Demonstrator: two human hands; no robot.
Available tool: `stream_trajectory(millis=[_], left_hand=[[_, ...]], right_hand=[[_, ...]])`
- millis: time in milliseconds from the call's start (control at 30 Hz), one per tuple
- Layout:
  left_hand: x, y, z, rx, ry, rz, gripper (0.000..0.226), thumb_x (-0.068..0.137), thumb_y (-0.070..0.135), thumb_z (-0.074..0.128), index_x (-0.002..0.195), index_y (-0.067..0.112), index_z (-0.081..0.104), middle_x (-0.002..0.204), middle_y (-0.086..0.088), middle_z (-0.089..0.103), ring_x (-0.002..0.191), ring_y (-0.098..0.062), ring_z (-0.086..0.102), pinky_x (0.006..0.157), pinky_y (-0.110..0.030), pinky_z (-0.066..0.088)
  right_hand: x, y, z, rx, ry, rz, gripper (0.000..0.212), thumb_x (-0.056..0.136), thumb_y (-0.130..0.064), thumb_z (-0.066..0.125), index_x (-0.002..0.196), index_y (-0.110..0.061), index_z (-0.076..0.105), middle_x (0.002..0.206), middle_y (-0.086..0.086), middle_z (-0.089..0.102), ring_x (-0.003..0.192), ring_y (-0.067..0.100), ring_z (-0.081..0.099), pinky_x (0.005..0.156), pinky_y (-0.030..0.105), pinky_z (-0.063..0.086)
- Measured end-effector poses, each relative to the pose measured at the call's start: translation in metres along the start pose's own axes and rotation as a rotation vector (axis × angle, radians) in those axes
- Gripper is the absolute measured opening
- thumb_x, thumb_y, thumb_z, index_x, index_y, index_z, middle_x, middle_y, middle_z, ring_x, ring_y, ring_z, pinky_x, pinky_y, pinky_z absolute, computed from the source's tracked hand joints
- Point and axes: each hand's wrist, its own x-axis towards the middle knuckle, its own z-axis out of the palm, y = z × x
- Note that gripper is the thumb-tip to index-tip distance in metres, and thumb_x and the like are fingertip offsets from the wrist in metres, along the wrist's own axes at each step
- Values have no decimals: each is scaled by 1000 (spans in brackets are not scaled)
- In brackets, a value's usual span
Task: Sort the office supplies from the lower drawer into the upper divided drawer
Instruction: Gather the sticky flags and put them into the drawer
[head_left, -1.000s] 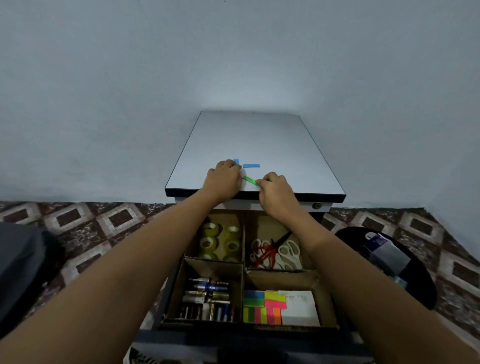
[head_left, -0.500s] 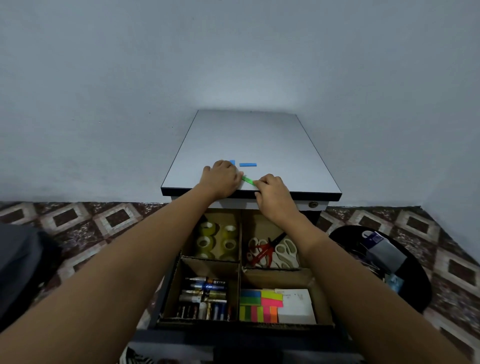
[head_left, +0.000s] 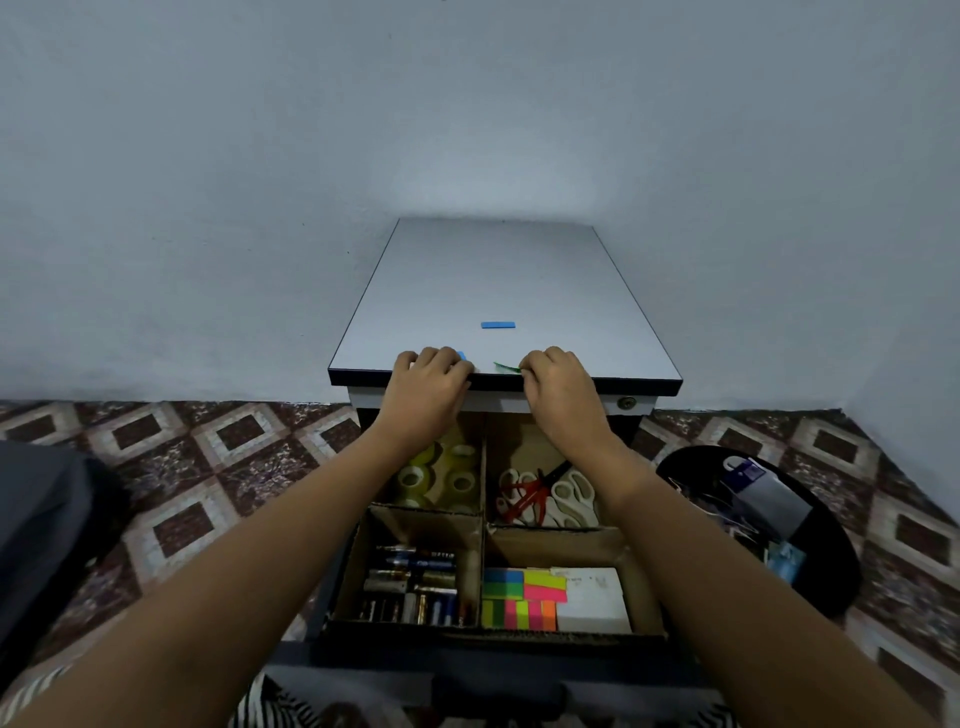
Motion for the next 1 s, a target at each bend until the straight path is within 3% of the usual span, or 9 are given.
stream_trajectory(millis=[100, 200, 300, 433, 567, 700, 767, 900, 1000], left_hand=[[-3, 6, -3, -35, 89, 7, 7, 81, 15, 66, 86, 11, 69, 84, -7, 68, 73, -27, 64, 67, -37, 48], [-11, 20, -17, -180, 85, -57, 26, 88, 24, 45, 89, 11, 68, 84, -4, 68, 75, -24, 63, 68, -35, 47], [-33, 39, -33, -518, 28, -273, 18, 92, 19, 52, 95, 9, 67, 88, -3, 67, 80, -17, 62, 69, -28, 48], [-79, 68, -47, -870, -173, -663, 8, 92, 17, 57, 95, 17, 65, 86, 7, 65, 74, -4, 60, 63, -15, 47], [-115, 89, -47, -925, -329, -771, 7, 91, 19, 59, 90, 19, 65, 81, 12, 62, 77, -4, 59, 69, -17, 47], [-129, 97, -49, -928, -399, -774, 8, 91, 19, 59, 86, 22, 64, 78, 16, 61, 73, 4, 55, 64, -8, 41], [-129, 97, -50, -941, -404, -800, 9, 90, 18, 59, 84, 23, 63, 76, 17, 60, 72, 5, 54, 62, -8, 41], [-128, 97, -50, -959, -400, -848, 10, 90, 15, 59, 84, 21, 64, 76, 14, 61, 72, -2, 57, 69, -21, 46], [-130, 98, -51, -961, -373, -859, 9, 90, 15, 59, 86, 20, 65, 77, 14, 61, 73, 1, 56, 67, -15, 44]], right_hand=[[-12, -4, -9, 173, 61, 114, 17, 95, -10, 49, 102, -4, 62, 94, 8, 60, 85, 15, 54, 72, 21, 43], [-33, -6, -21, 313, 64, 201, 14, 94, -11, 52, 101, -8, 63, 92, -2, 57, 83, 8, 54, 71, 12, 43], [-62, -4, -24, 388, 58, 279, 11, 92, -10, 54, 95, -9, 65, 89, -1, 59, 80, 9, 56, 71, 14, 46], [-110, -2, -20, 449, -15, 319, 9, 89, -5, 57, 85, -6, 65, 75, 1, 60, 69, 10, 55, 64, 15, 44], [-149, 0, -14, 440, -277, 455, 12, 91, -9, 54, 85, -9, 65, 73, -5, 58, 71, 9, 54, 61, 5, 38], [-166, 2, -5, 404, -445, 575, 16, 90, -12, 54, 79, -17, 64, 71, -10, 58, 72, 5, 54, 59, 1, 38], [-166, 1, -1, 394, -517, 602, 17, 89, -11, 53, 79, -15, 66, 73, -6, 61, 76, 8, 57, 55, 6, 37], [-156, 0, 3, 389, -602, 609, 19, 87, -11, 53, 75, -21, 64, 71, -10, 60, 83, 12, 60, 73, 21, 46], [-150, -6, 9, 364, -694, 567, 17, 89, -12, 53, 83, -16, 68, 73, -9, 59, 78, 11, 59, 65, 17, 48]])
